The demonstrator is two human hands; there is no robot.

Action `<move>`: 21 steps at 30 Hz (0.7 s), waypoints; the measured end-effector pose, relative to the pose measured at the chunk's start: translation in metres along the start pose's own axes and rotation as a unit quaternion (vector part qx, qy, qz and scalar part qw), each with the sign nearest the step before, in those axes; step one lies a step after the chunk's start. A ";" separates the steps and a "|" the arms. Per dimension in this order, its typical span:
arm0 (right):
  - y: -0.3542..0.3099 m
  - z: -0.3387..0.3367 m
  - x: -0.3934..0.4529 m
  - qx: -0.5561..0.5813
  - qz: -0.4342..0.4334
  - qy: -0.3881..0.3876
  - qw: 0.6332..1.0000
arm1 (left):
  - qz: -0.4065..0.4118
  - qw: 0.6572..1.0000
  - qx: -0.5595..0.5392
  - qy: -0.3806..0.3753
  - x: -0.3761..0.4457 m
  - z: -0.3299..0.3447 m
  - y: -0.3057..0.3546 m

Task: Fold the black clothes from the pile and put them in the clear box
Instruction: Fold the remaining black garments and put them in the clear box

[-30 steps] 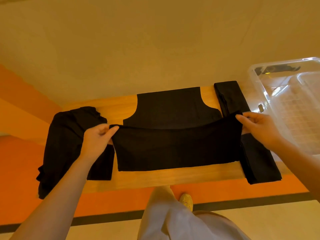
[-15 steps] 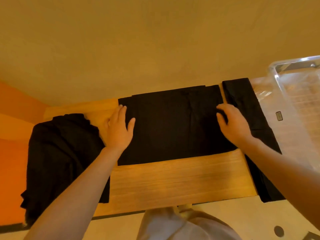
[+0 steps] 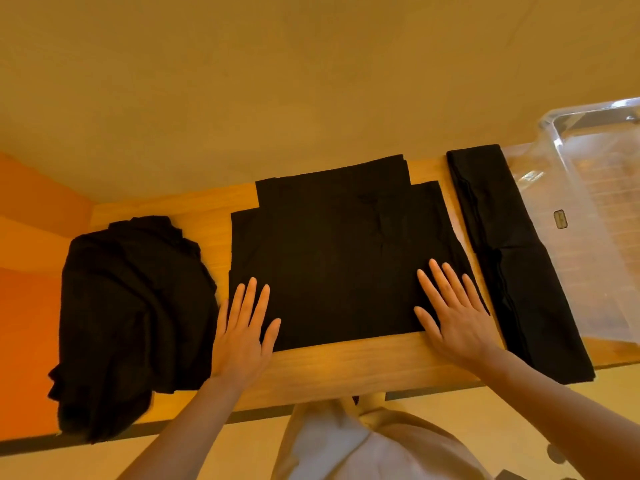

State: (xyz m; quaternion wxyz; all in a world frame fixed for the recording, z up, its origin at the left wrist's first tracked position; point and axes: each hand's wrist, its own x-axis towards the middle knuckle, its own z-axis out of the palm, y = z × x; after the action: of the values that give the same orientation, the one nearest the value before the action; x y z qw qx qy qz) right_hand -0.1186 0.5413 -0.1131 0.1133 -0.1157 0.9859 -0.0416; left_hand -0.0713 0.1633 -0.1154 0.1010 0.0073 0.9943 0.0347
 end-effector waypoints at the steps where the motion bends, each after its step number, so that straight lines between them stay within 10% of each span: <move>1: 0.000 0.002 -0.008 -0.004 0.004 -0.003 1.000 | -0.007 1.000 0.001 -0.002 -0.010 0.001 0.000; 10: -0.013 -0.003 -0.037 0.018 0.015 0.008 1.000 | -0.048 0.999 0.001 -0.010 -0.054 -0.003 0.015; 17: -0.033 -0.031 0.071 0.016 -0.085 0.015 0.996 | 0.004 0.999 -0.028 0.036 0.048 -0.029 0.026; 21: -0.007 -0.028 0.113 0.004 0.006 -0.018 1.000 | -0.033 0.999 -0.030 -0.005 0.094 -0.023 0.002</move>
State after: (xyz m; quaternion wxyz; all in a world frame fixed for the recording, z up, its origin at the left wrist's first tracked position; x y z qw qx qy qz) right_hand -0.2309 0.5088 -0.1089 0.1318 -0.1105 0.9842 -0.0425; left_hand -0.1677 0.1662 -0.1120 0.1077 -0.0287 0.9919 0.0612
